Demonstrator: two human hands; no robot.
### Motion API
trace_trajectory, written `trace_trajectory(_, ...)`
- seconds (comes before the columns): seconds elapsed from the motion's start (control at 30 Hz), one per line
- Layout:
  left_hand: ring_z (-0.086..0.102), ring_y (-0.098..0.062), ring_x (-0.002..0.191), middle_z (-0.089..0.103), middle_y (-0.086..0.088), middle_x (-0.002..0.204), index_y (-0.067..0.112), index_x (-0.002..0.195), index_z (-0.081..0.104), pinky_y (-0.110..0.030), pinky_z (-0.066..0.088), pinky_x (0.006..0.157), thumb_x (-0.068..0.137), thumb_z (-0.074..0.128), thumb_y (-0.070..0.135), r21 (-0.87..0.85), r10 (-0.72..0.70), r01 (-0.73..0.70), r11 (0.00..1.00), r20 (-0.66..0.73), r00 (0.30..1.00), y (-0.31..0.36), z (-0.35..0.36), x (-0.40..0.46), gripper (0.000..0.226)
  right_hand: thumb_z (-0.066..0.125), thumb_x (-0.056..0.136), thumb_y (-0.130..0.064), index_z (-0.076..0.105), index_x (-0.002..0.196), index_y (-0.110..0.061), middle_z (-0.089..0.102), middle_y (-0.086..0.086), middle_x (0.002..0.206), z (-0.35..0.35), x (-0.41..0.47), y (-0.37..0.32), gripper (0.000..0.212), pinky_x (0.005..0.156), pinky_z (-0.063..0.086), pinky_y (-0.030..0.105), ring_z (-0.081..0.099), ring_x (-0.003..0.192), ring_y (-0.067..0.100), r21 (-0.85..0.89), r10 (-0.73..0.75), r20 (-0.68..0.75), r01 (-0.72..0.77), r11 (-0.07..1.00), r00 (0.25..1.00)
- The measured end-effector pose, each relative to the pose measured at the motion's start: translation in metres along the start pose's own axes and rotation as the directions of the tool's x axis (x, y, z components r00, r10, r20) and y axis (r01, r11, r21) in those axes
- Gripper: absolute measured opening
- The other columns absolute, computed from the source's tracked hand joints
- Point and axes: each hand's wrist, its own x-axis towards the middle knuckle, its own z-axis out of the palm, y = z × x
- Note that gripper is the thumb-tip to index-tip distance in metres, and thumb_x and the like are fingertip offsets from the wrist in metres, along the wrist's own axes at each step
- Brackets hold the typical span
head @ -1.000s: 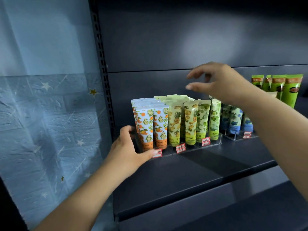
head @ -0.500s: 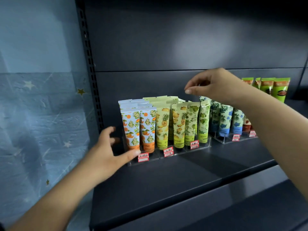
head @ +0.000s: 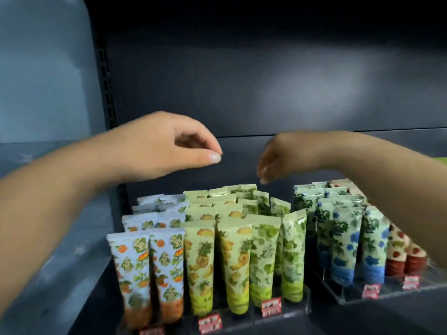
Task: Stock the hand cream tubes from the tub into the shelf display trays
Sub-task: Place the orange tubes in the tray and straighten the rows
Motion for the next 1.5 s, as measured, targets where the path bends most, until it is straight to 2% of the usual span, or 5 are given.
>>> trace_trajectory(0.3, 0.055, 0.000, 0.077, 0.062, 0.019, 0.084, 0.032, 0.080, 0.064, -0.015, 0.040, 0.070, 0.082, 0.064, 0.035, 0.408, -0.156, 0.001, 0.913, 0.347, 0.925, -0.017, 0.051, 0.107, 0.004, 0.060, 0.087, -0.031, 0.062, 0.115, -0.010, 0.065, 0.006, 0.114, 0.008, 0.055, 0.021, 0.035, 0.053, 0.038, 0.020, 0.057, 0.086, 0.019, -0.268, 0.055, 0.225, 0.008, 0.963, 0.973)
trace_trajectory(0.57, 0.052, -0.012, 0.070, 0.069, -0.001, 0.095, 0.022, 0.069, 0.061, -0.024, 0.038, 0.060, 0.080, 0.066, 0.037, 0.553, -0.305, 0.030, 0.833, 0.413, 0.858, -0.029, 0.080, 0.123, 0.019, 0.060, 0.087, -0.026, 0.062, 0.116, -0.019, 0.062, 0.006, 0.121, 0.019, 0.066, 0.031, 0.030, 0.066, 0.050, 0.021, 0.057, 0.095, 0.016, -0.138, -0.031, 0.328, 0.080, 0.987, 0.944)
trace_trajectory(0.7, 0.062, -0.016, 0.088, 0.069, 0.004, 0.090, 0.022, 0.085, 0.066, -0.033, 0.047, 0.081, 0.077, 0.068, 0.036, 0.493, -0.256, 0.031, 0.869, 0.395, 0.883, -0.023, 0.073, 0.118, 0.017, 0.060, 0.088, -0.025, 0.060, 0.116, -0.014, 0.060, 0.008, 0.124, 0.021, 0.064, 0.023, 0.031, 0.095, 0.044, 0.032, 0.055, 0.113, 0.022, -0.105, -0.049, 0.351, 0.091, 0.990, 0.935)
trace_trajectory(1.1, 0.049, -0.003, 0.062, 0.057, 0.012, 0.068, 0.024, 0.073, 0.062, -0.014, 0.037, 0.057, 0.081, 0.062, 0.045, 0.551, -0.348, 0.021, 0.834, 0.497, 0.795, -0.028, 0.086, 0.108, 0.023, 0.066, 0.082, -0.023, 0.059, 0.076, -0.032, 0.069, -0.003, 0.099, 0.010, 0.041, 0.021, 0.013, 0.084, 0.050, 0.026, 0.058, 0.081, 0.005, -0.013, -0.125, 0.302, 0.135, 0.991, 0.945)
trace_trajectory(1.5, 0.055, 0.001, 0.077, 0.062, 0.016, 0.084, 0.036, 0.074, 0.063, -0.010, 0.038, 0.065, 0.082, 0.061, 0.023, 0.379, -0.133, -0.045, 0.924, 0.430, 0.893, -0.028, 0.077, 0.118, 0.015, 0.066, 0.082, -0.015, 0.069, 0.094, -0.020, 0.063, -0.011, 0.070, 0.002, 0.031, 0.029, 0.014, 0.061, 0.048, 0.012, 0.056, 0.061, -0.003, 0.169, -0.041, 0.300, -0.011, 0.985, 0.953)
